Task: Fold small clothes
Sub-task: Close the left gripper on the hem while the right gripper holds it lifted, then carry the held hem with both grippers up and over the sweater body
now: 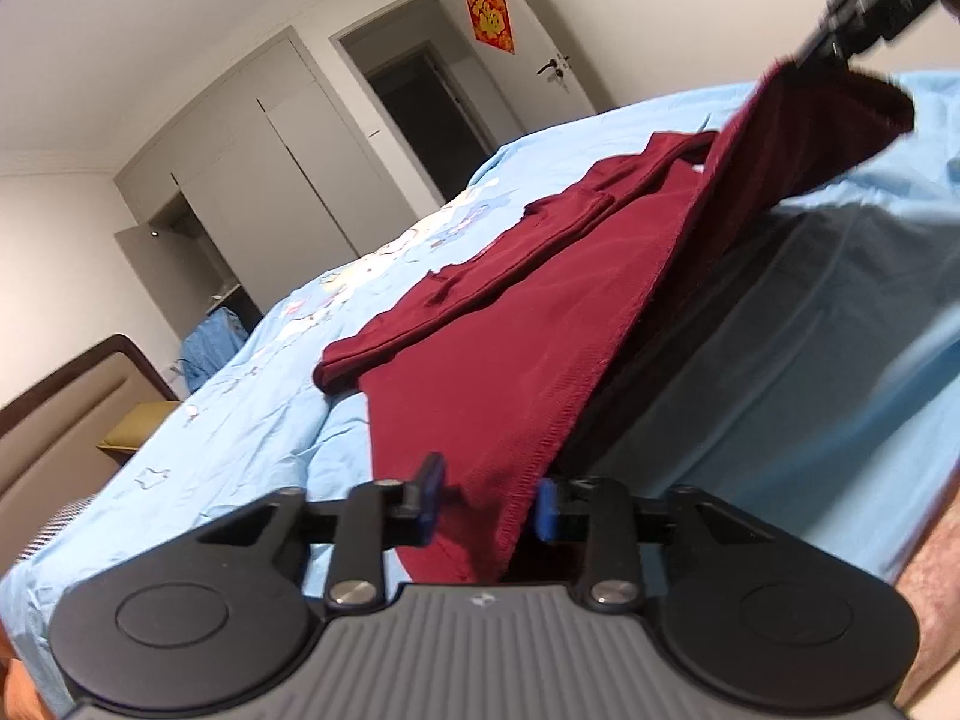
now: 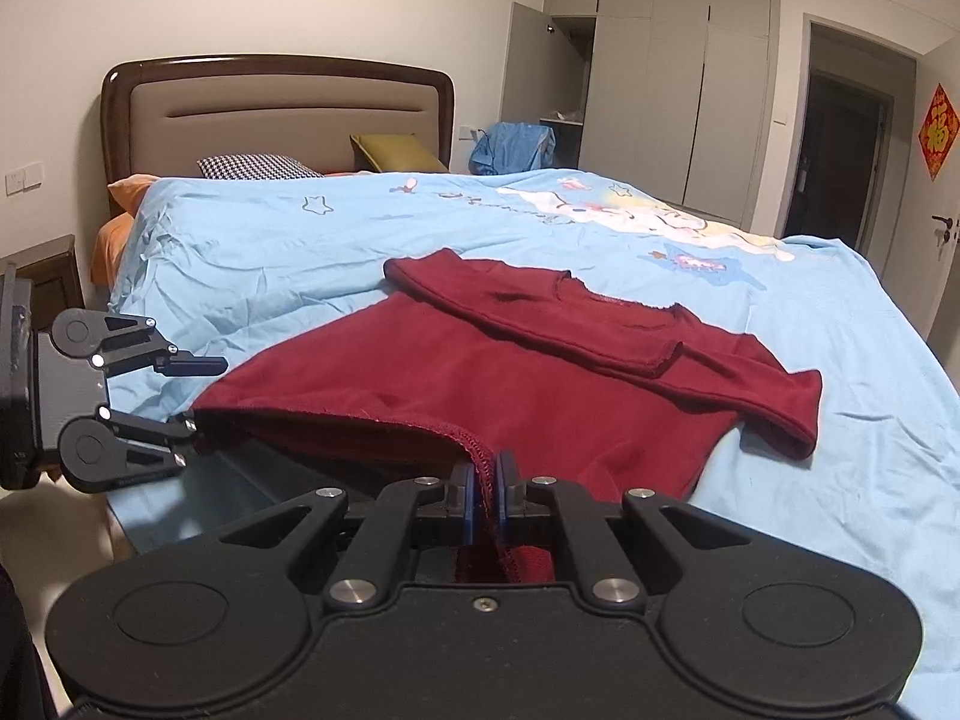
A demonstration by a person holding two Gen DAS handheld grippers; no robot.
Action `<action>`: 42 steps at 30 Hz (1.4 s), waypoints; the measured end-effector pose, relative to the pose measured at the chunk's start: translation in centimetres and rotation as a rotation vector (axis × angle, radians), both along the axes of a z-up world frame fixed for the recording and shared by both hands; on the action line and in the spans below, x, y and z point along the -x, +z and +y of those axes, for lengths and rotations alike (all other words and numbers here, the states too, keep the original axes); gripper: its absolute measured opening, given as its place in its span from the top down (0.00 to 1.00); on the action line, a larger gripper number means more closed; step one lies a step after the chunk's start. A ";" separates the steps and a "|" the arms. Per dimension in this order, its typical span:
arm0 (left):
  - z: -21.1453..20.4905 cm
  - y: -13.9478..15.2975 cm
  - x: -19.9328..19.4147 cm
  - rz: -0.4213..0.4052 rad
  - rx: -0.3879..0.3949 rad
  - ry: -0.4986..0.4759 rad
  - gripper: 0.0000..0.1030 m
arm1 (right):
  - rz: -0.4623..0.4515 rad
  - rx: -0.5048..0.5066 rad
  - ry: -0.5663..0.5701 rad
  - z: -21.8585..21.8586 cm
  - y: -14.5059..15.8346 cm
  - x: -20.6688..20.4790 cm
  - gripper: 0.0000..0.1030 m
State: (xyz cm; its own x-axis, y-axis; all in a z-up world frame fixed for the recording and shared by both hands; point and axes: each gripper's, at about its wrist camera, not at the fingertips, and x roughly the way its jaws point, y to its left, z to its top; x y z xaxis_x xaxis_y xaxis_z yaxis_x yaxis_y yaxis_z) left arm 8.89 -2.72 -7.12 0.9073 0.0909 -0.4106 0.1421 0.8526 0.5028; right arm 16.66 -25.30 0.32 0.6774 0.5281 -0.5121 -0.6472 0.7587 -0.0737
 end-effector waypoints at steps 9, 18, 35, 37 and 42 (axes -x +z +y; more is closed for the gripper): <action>0.3 3.4 -1.3 -0.011 0.093 -0.036 0.96 | -0.028 0.090 -0.010 0.4 -2.7 1.4 0.77; 0.5 6.5 -2.8 -0.009 0.103 -0.043 0.96 | -0.112 0.226 0.027 3.1 -6.4 3.2 0.39; 0.2 8.2 -2.1 -0.053 0.074 -0.059 0.97 | -0.352 0.483 -0.017 4.0 -9.7 5.6 0.89; 0.2 8.2 -1.6 -0.062 0.080 -0.060 0.97 | -0.370 0.455 -0.039 3.3 -9.1 5.9 0.92; 0.2 8.5 -0.1 -0.092 0.072 -0.061 0.97 | -0.460 0.398 -0.078 2.1 -6.8 7.1 0.94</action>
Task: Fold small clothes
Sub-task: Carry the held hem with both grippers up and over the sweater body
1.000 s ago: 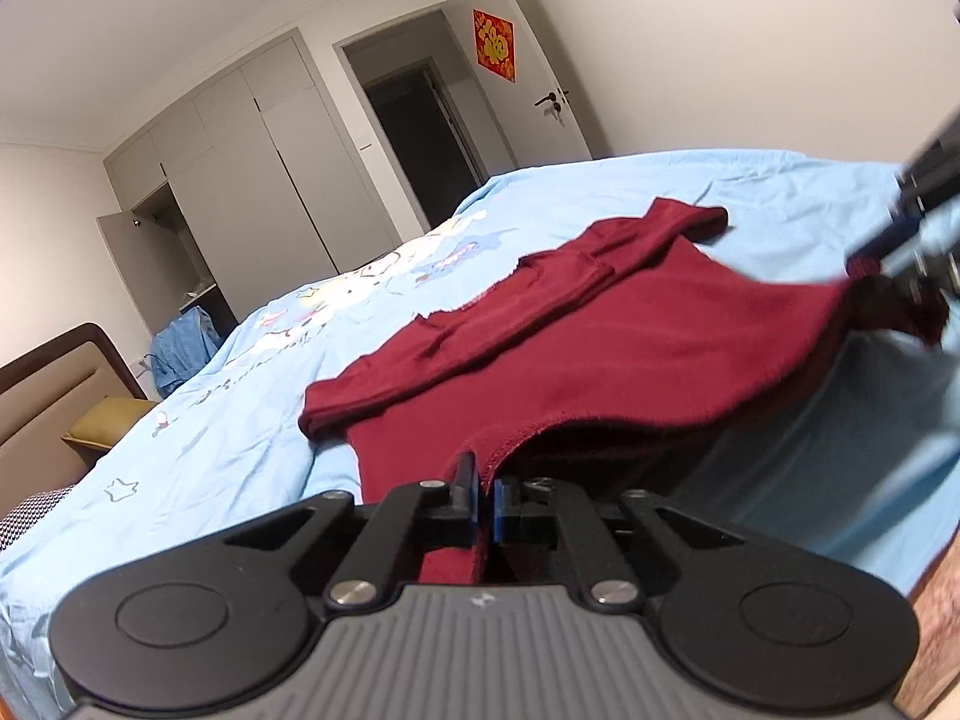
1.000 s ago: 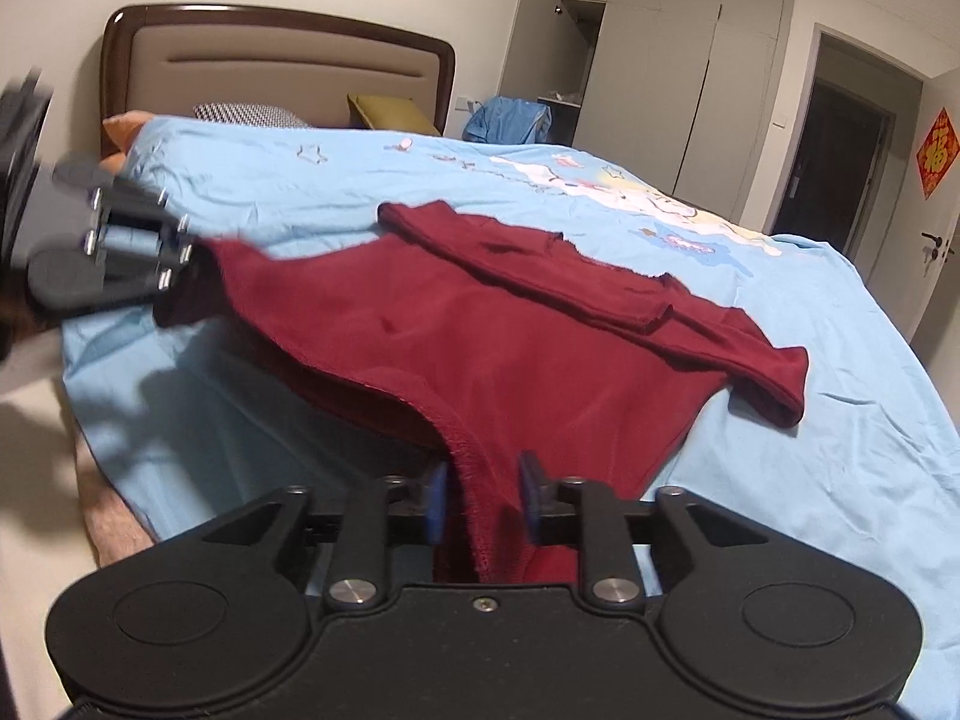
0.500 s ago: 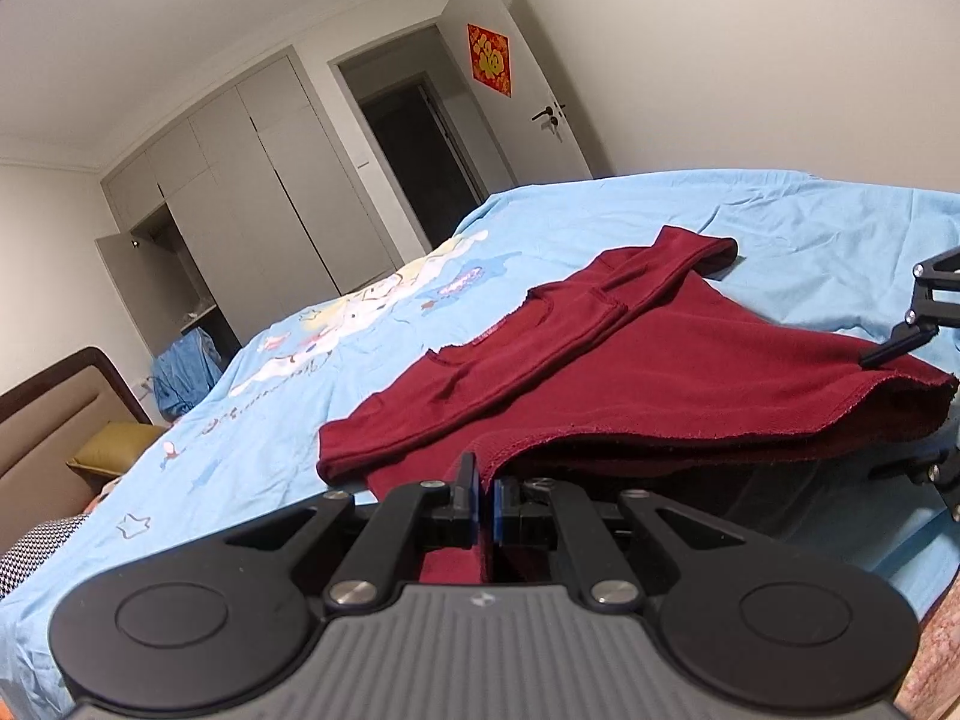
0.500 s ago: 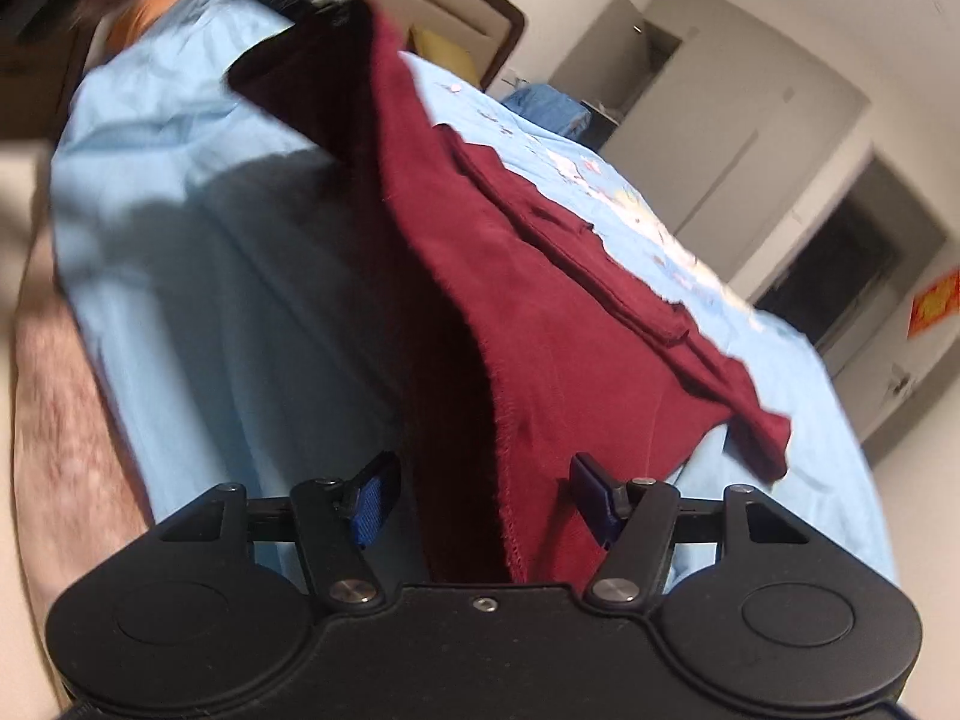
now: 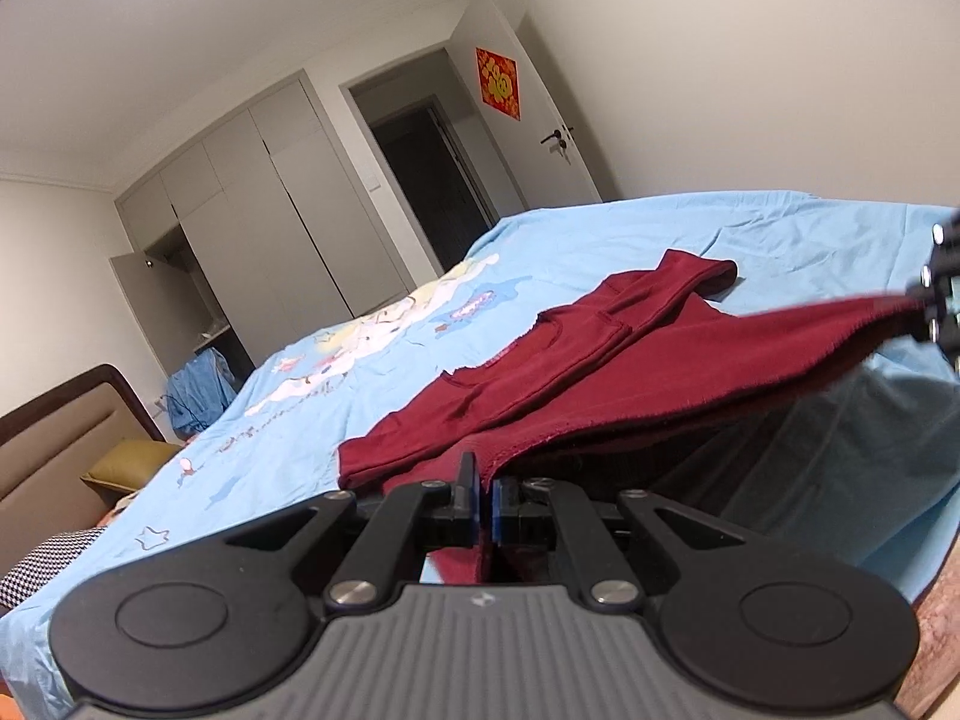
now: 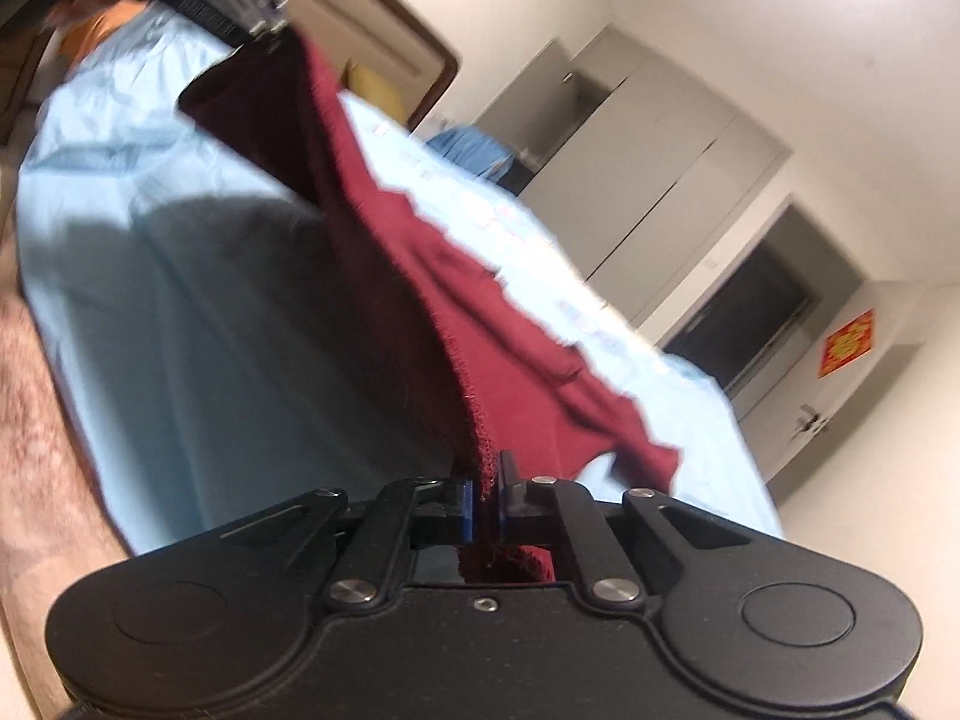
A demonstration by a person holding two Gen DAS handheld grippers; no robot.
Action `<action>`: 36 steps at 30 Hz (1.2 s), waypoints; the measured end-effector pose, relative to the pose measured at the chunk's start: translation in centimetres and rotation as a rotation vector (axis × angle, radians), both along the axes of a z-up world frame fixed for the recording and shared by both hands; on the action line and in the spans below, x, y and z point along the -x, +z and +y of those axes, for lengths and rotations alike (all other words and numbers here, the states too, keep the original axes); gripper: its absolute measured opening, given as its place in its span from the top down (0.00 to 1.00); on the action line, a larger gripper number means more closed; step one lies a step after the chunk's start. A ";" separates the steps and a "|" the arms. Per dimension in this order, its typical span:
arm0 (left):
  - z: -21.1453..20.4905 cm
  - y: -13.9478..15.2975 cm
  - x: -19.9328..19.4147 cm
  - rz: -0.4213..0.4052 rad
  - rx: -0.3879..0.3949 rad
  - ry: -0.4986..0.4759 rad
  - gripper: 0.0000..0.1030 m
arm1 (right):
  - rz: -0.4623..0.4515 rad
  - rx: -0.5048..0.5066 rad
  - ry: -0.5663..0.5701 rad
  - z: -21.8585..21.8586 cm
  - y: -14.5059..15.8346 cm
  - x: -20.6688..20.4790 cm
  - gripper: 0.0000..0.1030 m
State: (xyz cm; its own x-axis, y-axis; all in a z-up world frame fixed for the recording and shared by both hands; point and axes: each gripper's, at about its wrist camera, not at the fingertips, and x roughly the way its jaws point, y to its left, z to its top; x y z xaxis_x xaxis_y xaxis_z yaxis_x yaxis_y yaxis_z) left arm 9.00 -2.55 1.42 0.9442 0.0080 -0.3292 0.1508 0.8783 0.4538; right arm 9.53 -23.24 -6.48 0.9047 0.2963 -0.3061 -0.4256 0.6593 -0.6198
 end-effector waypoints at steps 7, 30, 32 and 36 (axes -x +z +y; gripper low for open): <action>0.2 2.0 3.5 -0.054 -0.024 -0.024 0.97 | 0.024 -0.108 0.044 -2.5 5.0 2.0 0.94; 0.8 10.9 7.7 0.040 -0.098 -0.173 0.97 | 0.104 -0.132 0.122 -4.6 17.2 5.3 0.94; 0.5 11.1 5.9 0.034 -0.137 -0.184 0.97 | 0.094 -0.129 0.105 -4.5 17.8 3.4 0.93; -0.3 11.5 1.5 0.022 -0.182 -0.179 0.96 | 0.092 -0.131 0.069 -3.8 18.4 -1.1 0.93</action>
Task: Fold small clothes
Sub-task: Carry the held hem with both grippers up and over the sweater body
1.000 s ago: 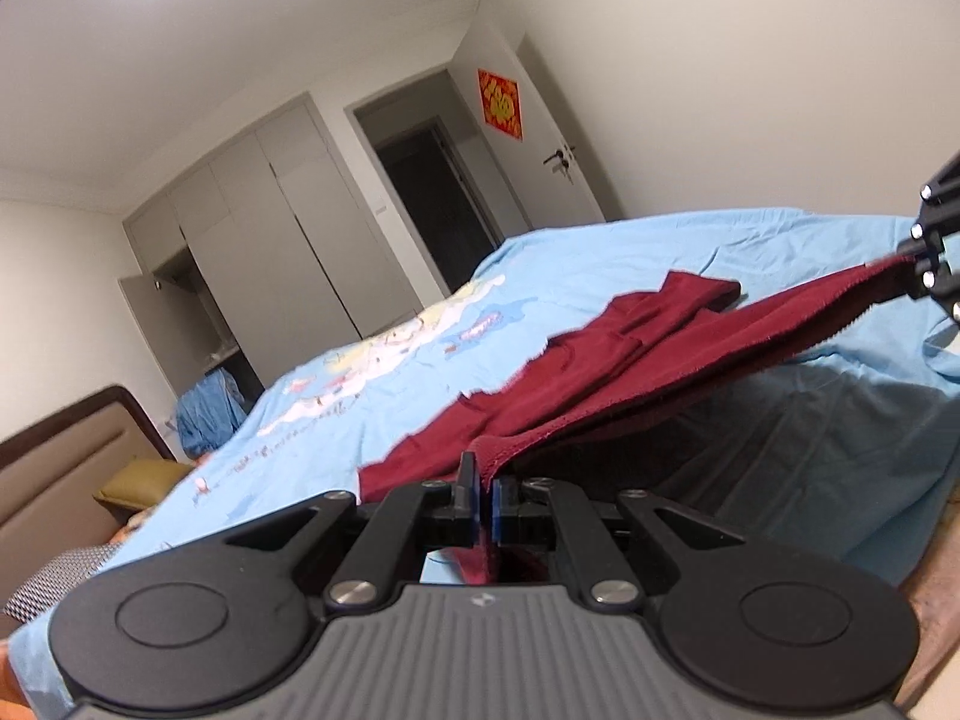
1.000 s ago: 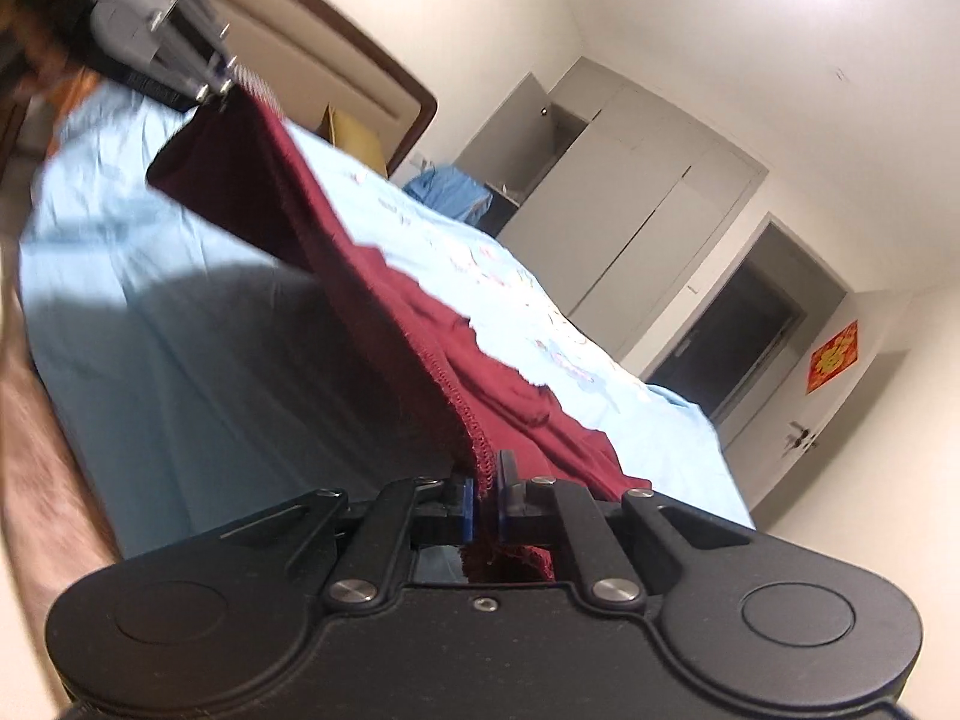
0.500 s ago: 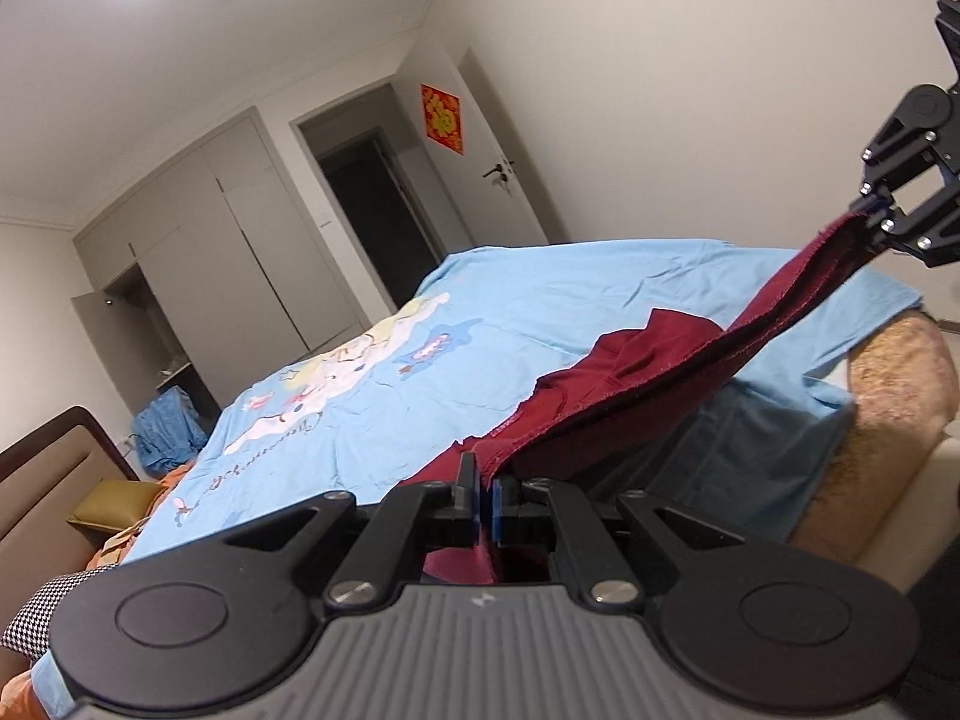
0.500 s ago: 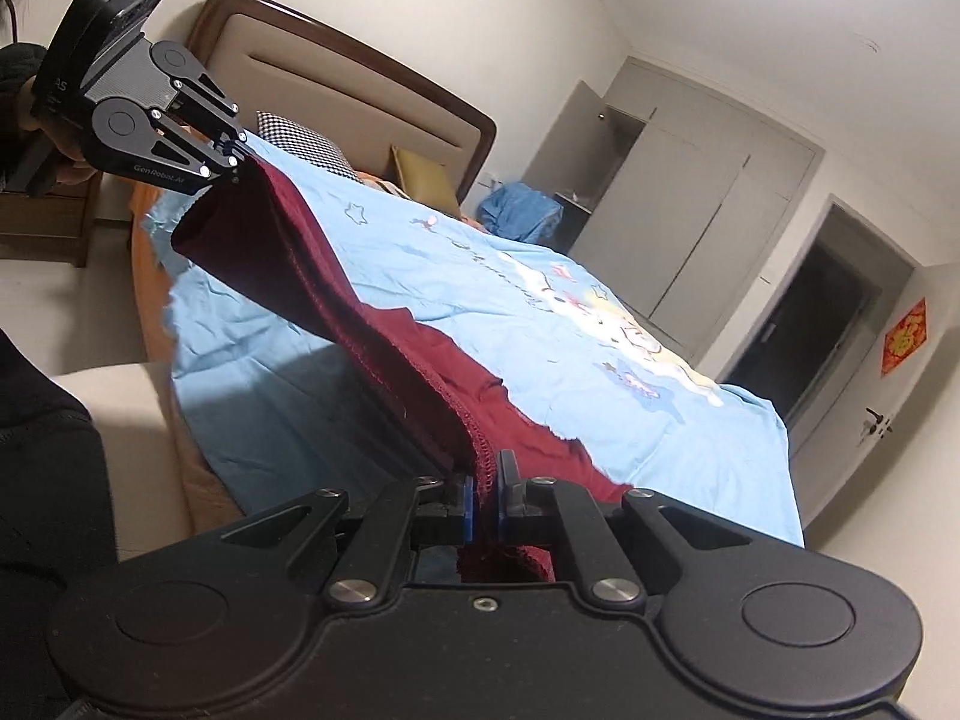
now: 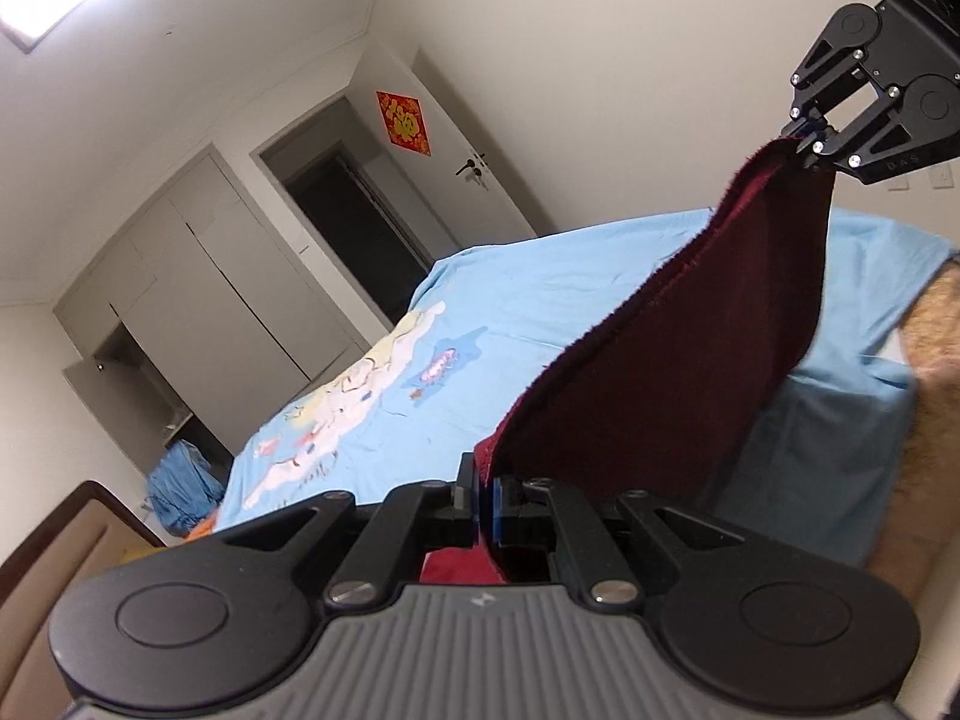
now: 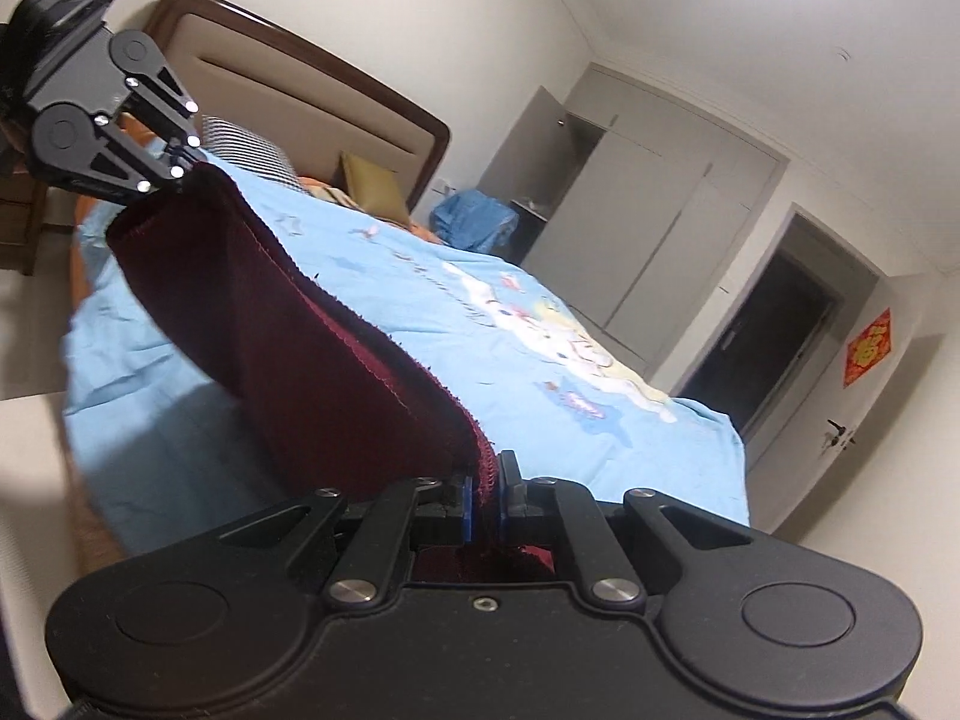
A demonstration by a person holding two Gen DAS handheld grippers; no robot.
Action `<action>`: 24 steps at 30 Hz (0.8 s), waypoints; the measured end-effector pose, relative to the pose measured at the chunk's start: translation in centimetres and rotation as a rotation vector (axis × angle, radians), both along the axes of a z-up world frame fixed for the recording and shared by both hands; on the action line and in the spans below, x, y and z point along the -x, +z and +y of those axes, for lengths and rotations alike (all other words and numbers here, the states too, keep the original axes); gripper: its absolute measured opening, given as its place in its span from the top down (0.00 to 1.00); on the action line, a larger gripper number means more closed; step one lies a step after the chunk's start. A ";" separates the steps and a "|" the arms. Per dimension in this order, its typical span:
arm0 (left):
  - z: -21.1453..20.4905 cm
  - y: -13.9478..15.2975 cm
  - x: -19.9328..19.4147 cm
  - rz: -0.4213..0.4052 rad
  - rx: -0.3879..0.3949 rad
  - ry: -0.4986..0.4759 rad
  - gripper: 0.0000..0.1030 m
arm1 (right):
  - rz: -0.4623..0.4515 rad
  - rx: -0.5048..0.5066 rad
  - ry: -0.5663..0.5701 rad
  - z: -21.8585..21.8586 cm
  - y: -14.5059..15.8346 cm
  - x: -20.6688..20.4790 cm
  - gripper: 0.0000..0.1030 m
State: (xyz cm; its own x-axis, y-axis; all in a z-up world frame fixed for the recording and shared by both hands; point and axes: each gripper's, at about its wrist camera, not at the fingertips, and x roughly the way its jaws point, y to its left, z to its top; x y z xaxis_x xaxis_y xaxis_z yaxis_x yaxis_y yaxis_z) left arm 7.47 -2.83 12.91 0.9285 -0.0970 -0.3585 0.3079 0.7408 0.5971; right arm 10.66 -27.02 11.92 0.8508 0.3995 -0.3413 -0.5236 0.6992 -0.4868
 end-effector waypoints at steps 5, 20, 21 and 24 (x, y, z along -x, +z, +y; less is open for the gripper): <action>-1.3 -0.7 -5.4 -0.056 -0.082 0.018 0.95 | 0.002 0.018 -0.038 0.9 0.0 -6.1 0.92; 0.9 -6.4 -22.6 0.207 0.025 0.073 0.93 | 0.238 0.060 -0.083 4.3 -6.5 -23.1 0.91; 1.2 -6.9 -23.7 0.227 0.038 0.078 0.93 | 0.255 0.063 -0.087 4.6 -7.2 -24.0 0.91; 2.2 -8.5 -26.6 0.283 0.087 0.086 0.93 | 0.300 0.064 -0.105 5.1 -9.1 -26.2 0.91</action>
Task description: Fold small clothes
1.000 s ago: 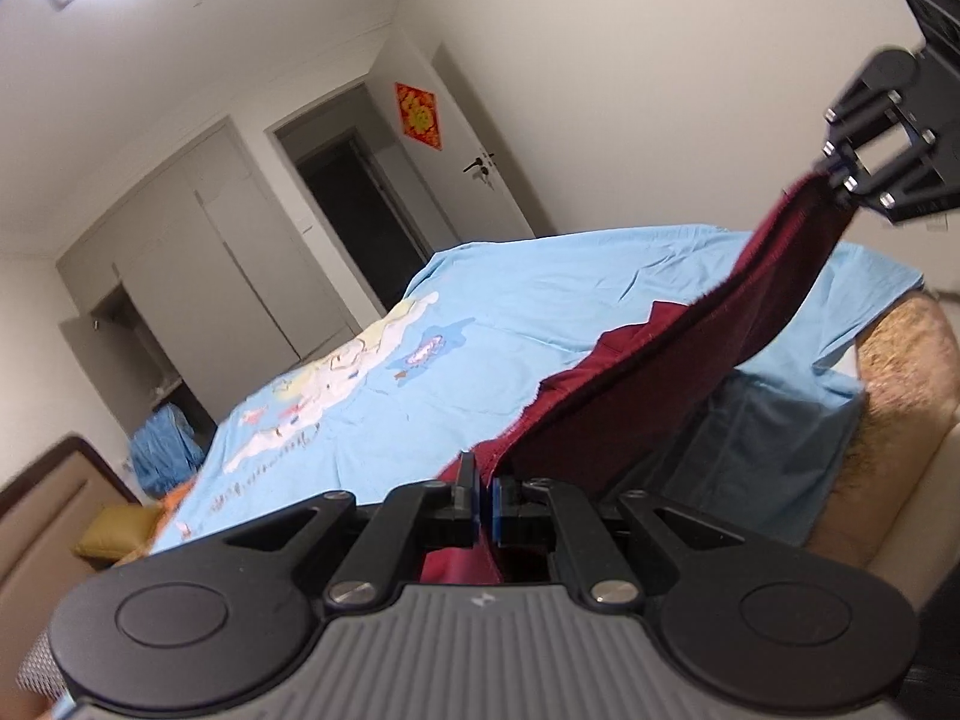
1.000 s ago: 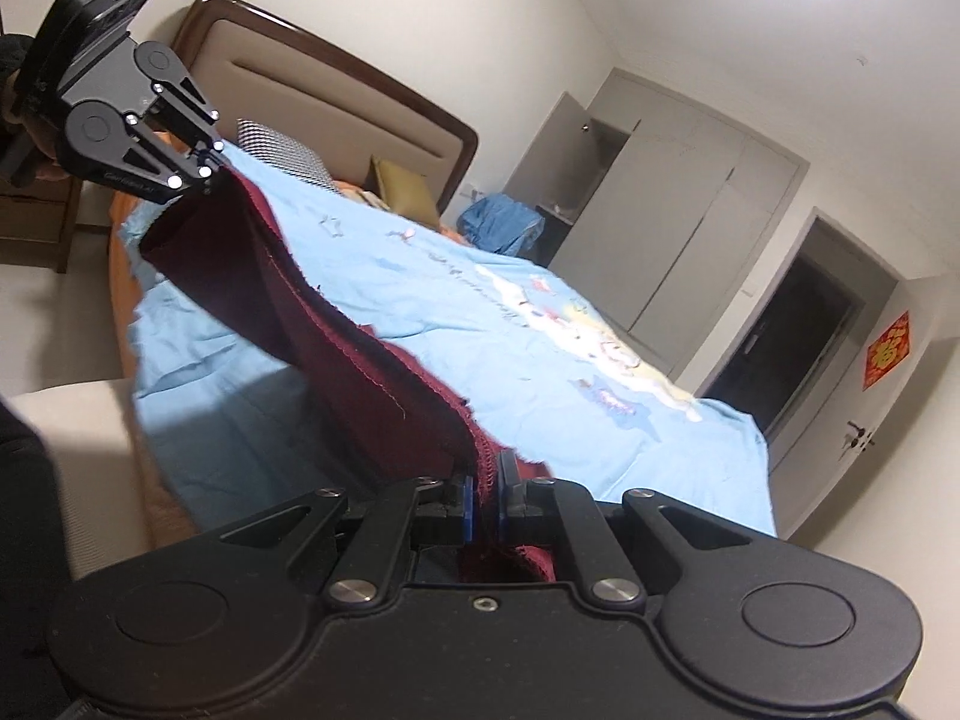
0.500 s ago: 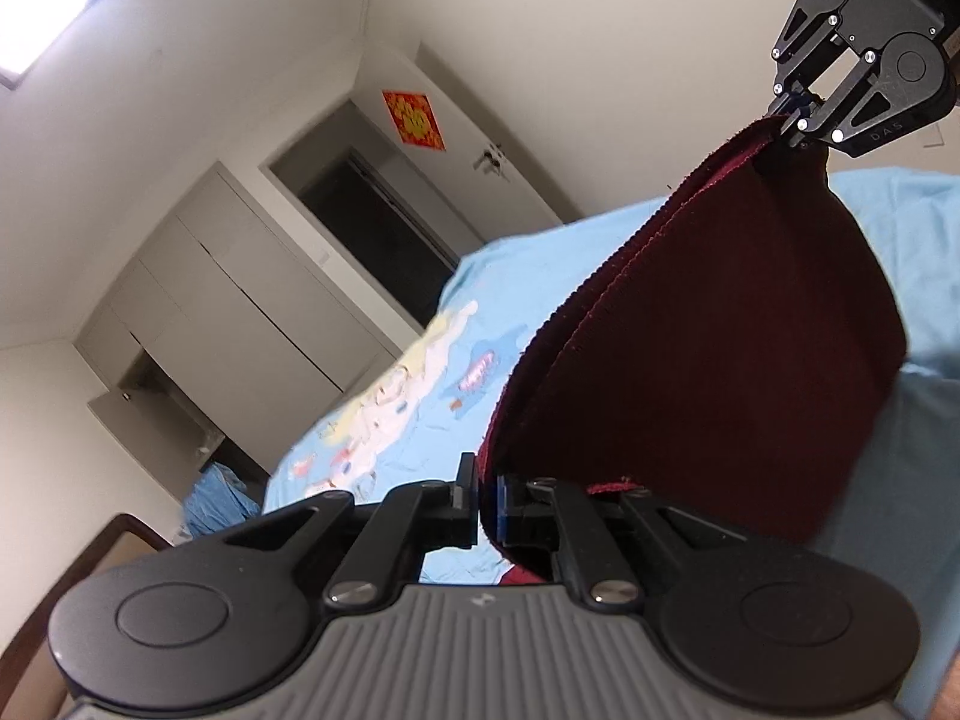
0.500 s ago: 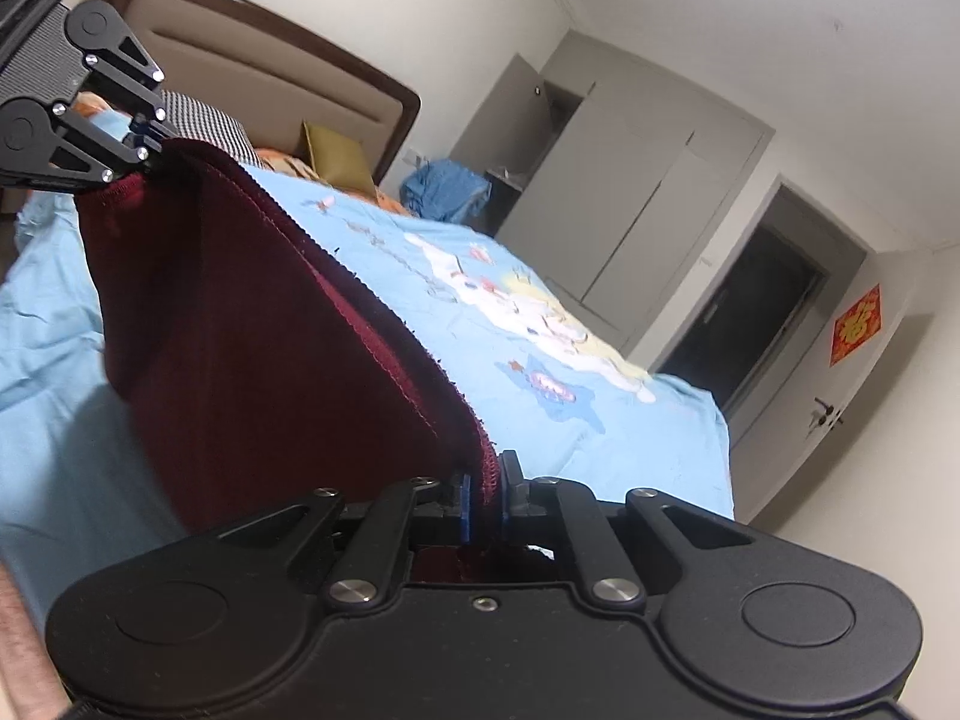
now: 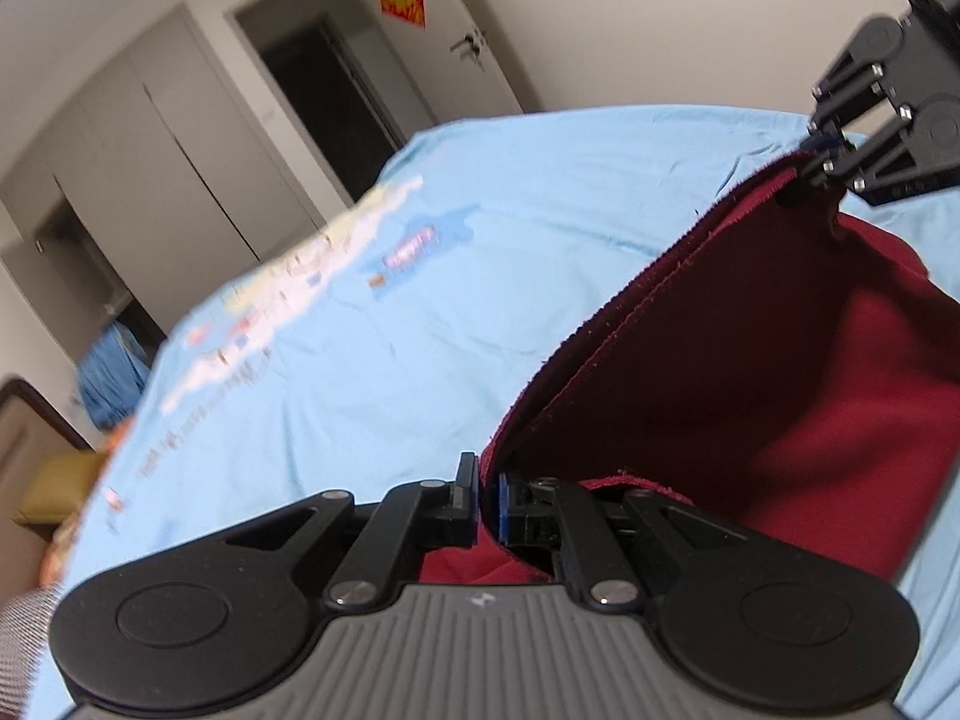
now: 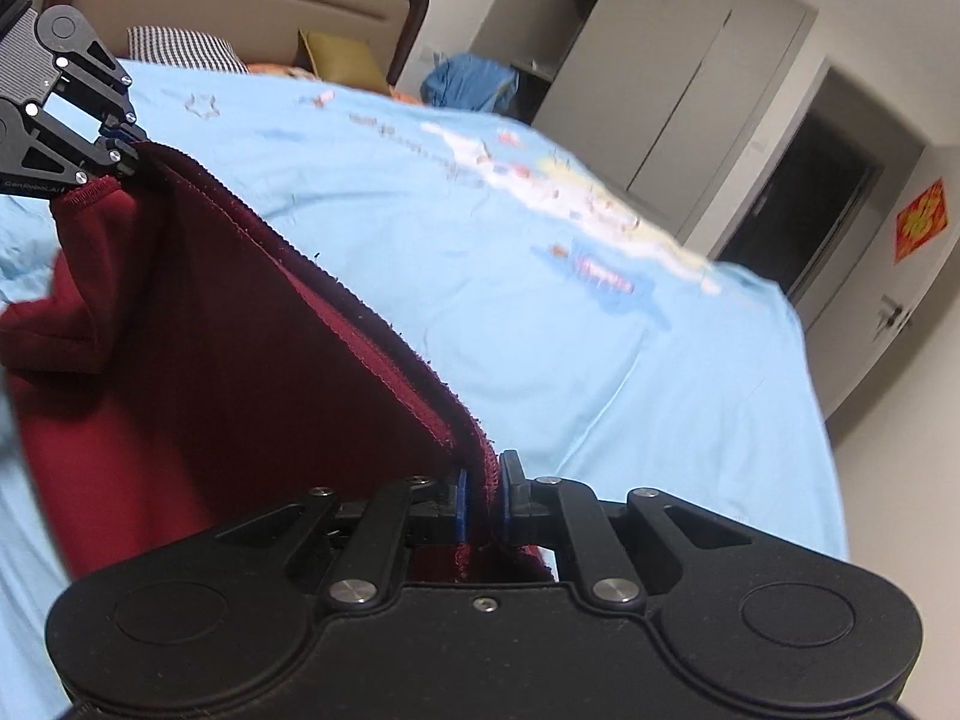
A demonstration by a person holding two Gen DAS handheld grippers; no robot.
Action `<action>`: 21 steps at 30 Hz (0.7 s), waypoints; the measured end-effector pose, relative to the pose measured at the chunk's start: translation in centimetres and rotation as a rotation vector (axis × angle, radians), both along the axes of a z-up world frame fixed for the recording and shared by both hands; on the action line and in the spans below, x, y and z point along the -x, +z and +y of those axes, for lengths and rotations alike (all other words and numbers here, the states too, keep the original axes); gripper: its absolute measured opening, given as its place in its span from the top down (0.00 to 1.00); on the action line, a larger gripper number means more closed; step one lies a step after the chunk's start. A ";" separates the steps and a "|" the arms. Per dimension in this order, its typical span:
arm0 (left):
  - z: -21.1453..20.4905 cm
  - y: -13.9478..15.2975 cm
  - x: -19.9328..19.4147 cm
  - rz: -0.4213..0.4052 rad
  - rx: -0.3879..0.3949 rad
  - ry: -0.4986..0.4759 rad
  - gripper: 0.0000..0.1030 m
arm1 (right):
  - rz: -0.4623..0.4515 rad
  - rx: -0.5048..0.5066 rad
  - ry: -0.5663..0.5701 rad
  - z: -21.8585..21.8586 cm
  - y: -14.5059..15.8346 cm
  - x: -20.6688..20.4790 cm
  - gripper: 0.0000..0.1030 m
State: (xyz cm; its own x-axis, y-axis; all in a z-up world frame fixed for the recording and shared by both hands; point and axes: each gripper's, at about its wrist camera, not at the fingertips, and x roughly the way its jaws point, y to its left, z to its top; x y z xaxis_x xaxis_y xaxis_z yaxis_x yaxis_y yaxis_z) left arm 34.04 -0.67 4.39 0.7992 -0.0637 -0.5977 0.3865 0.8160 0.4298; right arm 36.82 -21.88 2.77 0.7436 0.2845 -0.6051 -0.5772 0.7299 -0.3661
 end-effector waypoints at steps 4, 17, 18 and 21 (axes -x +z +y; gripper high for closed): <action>1.3 -1.8 -3.2 0.072 0.063 0.018 0.93 | 0.058 -0.004 -0.019 0.4 -2.4 -2.1 0.90; 6.2 -4.7 -6.8 0.218 0.278 0.045 0.49 | 0.159 -0.039 -0.043 0.7 -6.5 -5.7 0.89; 6.3 -5.0 -6.7 0.222 0.296 0.048 0.40 | 0.163 -0.041 -0.044 0.7 -6.6 -5.9 0.88; 7.2 -5.3 -6.6 0.220 0.345 0.047 0.18 | 0.166 -0.045 -0.048 0.9 -7.0 -6.4 0.88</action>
State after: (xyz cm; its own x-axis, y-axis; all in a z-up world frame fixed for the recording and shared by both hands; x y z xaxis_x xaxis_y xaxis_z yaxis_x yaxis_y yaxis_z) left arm 40.64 6.58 -0.96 0.6617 -0.2569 -0.7044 0.3974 0.9168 0.0389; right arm 43.19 -21.03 -4.23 0.6479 0.2803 -0.7083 -0.5908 0.7718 -0.2350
